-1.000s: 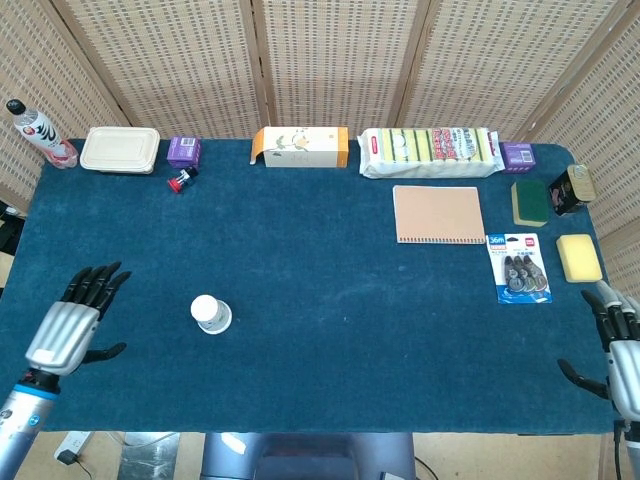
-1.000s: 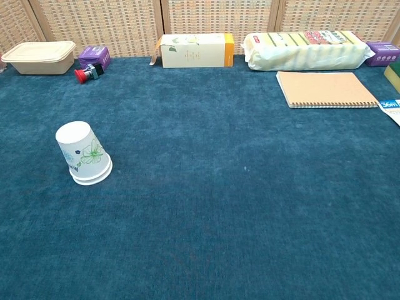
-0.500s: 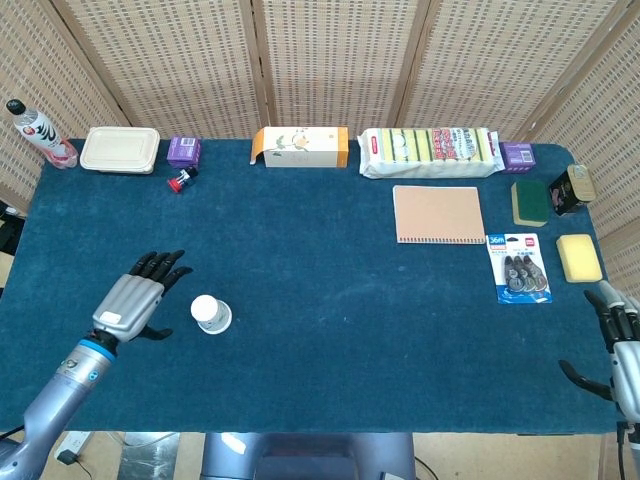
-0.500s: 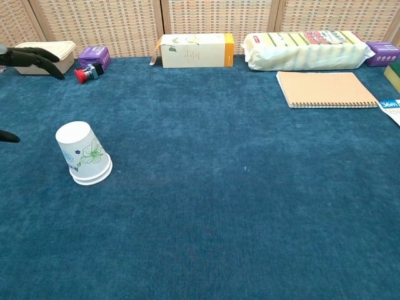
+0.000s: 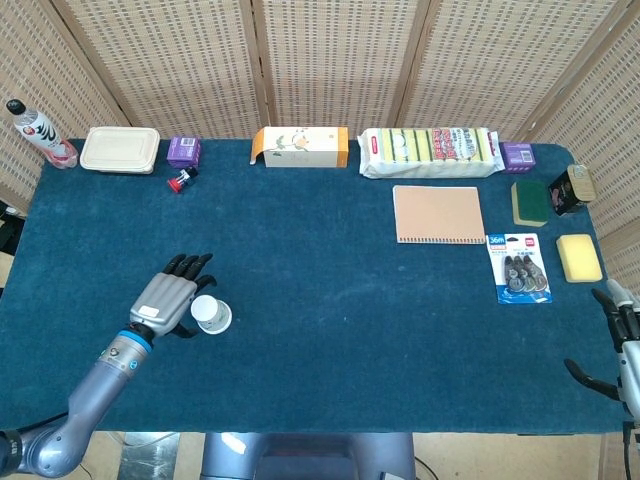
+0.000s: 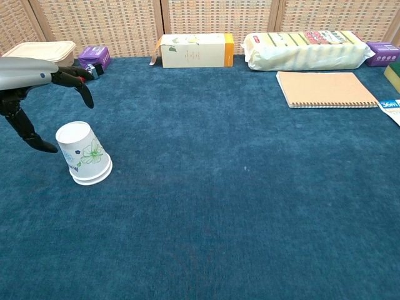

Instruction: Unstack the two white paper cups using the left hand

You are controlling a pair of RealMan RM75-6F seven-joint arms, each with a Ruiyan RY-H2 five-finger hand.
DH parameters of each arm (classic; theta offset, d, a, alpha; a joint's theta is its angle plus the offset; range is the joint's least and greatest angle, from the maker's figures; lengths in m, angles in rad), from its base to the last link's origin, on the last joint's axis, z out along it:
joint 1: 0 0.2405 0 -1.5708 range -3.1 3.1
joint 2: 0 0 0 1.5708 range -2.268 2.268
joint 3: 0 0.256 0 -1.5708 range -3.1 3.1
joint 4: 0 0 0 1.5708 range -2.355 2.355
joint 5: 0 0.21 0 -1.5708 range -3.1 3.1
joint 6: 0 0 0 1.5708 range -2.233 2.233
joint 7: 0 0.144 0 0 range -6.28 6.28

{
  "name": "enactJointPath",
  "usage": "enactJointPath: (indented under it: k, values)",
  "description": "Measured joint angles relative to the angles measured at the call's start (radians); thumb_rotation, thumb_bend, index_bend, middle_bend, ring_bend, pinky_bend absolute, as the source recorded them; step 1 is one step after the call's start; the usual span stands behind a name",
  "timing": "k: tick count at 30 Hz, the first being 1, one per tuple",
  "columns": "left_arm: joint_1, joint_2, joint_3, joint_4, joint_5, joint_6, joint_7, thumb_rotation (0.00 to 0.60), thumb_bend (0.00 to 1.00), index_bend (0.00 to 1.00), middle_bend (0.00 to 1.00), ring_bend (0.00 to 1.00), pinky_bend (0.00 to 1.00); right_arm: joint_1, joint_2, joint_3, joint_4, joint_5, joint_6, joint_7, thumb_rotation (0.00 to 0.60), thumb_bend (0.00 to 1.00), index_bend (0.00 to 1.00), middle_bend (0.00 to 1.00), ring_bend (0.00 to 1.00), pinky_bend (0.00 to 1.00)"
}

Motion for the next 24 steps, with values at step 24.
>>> enactJointPath:
  k: [24]
  values:
    - [-0.093,-0.035,0.049,0.002,-0.161,0.07,0.065,0.6,0.22,0.38,0.0,0.0,0.0,0.002,0.0,-0.001,0.001,-0.001,-0.006,0.0,0.6,0.23,0.04,0.0,0.0,0.0]
